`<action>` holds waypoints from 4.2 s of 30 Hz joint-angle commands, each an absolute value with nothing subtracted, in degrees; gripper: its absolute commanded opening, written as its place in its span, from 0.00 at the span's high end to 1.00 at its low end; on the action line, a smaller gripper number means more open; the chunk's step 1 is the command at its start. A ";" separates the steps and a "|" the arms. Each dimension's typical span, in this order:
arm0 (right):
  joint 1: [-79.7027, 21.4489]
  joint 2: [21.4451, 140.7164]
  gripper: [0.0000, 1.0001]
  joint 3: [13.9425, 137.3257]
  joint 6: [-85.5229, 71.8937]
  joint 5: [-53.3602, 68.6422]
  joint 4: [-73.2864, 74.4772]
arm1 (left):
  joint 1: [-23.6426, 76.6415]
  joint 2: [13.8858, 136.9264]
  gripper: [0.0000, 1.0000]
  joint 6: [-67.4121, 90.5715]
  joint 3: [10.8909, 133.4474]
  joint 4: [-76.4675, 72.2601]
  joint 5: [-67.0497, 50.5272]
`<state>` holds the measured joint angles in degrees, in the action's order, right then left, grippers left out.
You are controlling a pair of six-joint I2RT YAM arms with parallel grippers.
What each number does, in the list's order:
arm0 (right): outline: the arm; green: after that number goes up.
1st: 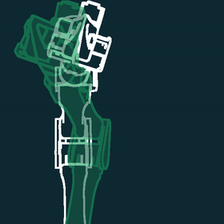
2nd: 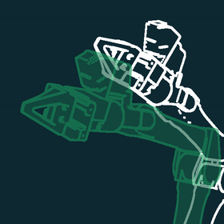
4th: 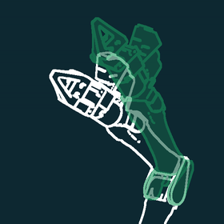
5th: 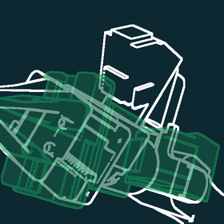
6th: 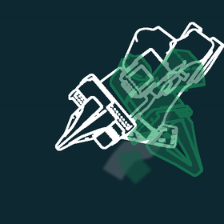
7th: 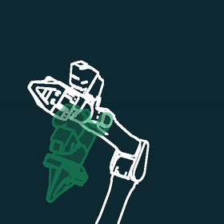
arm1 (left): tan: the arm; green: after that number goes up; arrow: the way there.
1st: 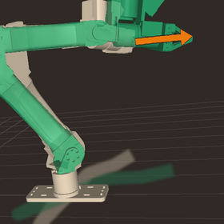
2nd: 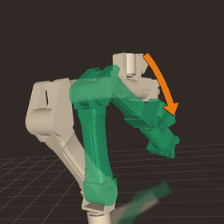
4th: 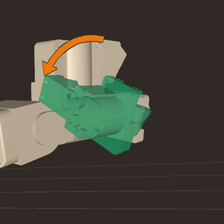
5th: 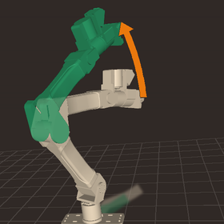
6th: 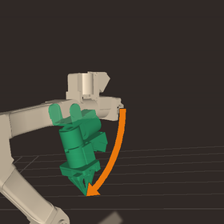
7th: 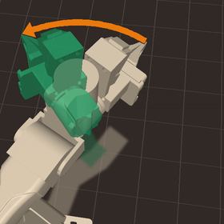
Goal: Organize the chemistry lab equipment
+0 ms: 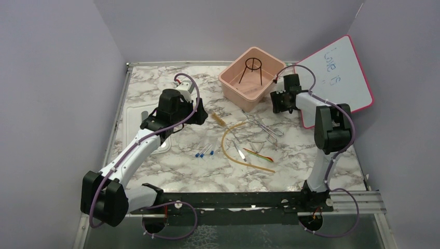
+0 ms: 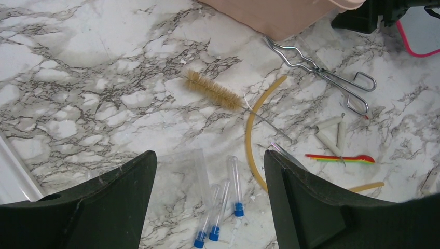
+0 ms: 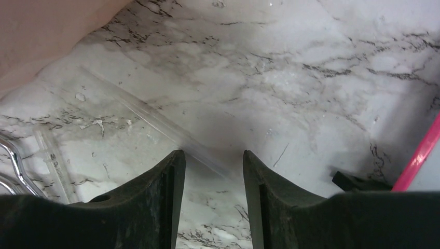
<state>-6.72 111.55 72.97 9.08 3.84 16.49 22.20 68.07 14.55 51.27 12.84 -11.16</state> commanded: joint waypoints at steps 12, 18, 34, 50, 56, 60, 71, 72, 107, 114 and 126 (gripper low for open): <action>-6.28 111.58 0.86 72.55 23.62 9.15 27.49 | 21.97 67.91 0.22 14.43 50.99 11.18 -11.62; -6.31 107.81 0.96 72.50 23.64 5.23 32.77 | 21.97 67.91 0.22 14.72 51.03 11.07 -12.04; -6.41 86.00 0.99 82.23 12.08 11.44 35.06 | 21.97 66.04 0.22 14.88 50.98 11.07 -11.77; -9.37 79.09 0.99 74.01 -29.37 11.46 14.03 | 21.97 62.64 0.22 15.13 50.85 11.34 -11.15; -18.58 85.37 0.99 78.49 -40.40 -9.26 15.07 | 21.97 61.27 0.22 15.21 50.63 11.42 -10.23; -22.31 90.17 0.99 82.40 -50.60 -22.12 20.04 | 21.97 60.84 0.22 15.28 50.49 11.51 -9.53; -24.51 106.02 0.99 93.17 -59.90 -31.61 25.59 | 22.15 61.35 0.22 14.70 50.63 12.21 -7.79; -24.63 107.46 0.99 94.08 -60.24 -31.54 26.05 | 22.15 61.44 0.22 14.70 50.63 12.33 -7.70; -25.73 98.02 0.54 89.11 -34.74 -19.87 27.42 | 22.59 62.00 0.21 14.44 50.66 12.70 -7.37; -24.63 88.57 0.48 77.39 -22.80 -12.32 31.88 | 22.59 61.96 0.21 14.59 50.80 12.67 -8.12; -24.63 87.57 0.55 58.59 -11.00 -3.73 20.27 | 22.50 62.58 0.21 14.53 50.80 12.82 -6.79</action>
